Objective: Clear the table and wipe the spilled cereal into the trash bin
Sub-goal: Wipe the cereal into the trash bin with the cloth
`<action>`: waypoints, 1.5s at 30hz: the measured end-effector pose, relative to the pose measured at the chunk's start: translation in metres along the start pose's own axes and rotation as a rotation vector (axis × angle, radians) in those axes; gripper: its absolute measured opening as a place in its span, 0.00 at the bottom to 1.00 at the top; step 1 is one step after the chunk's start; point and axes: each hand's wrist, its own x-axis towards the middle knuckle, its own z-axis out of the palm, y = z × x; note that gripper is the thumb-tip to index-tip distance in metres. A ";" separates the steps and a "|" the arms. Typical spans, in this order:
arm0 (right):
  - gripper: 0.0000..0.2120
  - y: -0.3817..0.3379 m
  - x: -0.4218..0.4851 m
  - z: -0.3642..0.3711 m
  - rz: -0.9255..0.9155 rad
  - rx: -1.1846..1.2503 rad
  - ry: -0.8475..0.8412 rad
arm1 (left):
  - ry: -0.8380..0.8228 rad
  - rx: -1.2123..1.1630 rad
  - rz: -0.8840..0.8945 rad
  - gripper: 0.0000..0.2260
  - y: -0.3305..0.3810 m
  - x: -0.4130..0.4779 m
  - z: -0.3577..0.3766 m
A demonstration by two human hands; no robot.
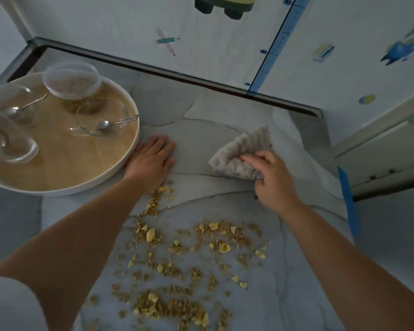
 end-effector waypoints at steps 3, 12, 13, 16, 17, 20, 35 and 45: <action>0.28 0.024 0.012 0.009 0.122 -0.123 -0.156 | 0.037 0.012 0.007 0.23 -0.001 0.000 0.004; 0.27 0.008 -0.040 0.030 0.131 -0.036 -0.305 | 0.033 -0.020 0.044 0.22 -0.003 -0.008 0.004; 0.27 0.003 -0.048 0.031 0.137 -0.026 -0.303 | 0.031 -0.025 0.045 0.22 -0.004 -0.011 0.005; 0.26 -0.016 -0.072 0.034 0.128 0.003 -0.340 | 0.045 -0.059 0.044 0.21 -0.008 -0.028 0.007; 0.26 -0.023 -0.081 0.035 0.110 0.015 -0.371 | 0.051 -0.077 0.040 0.21 -0.009 -0.035 0.008; 0.26 -0.041 -0.102 0.033 0.051 0.078 -0.479 | 0.046 -0.153 0.028 0.21 -0.011 -0.059 0.007; 0.26 -0.104 0.066 0.089 0.246 -0.168 -0.231 | 0.140 0.042 -0.162 0.23 -0.100 -0.185 0.006; 0.24 -0.154 -0.006 0.096 -0.312 -0.080 -0.600 | 0.111 0.031 -0.159 0.25 -0.105 -0.185 0.009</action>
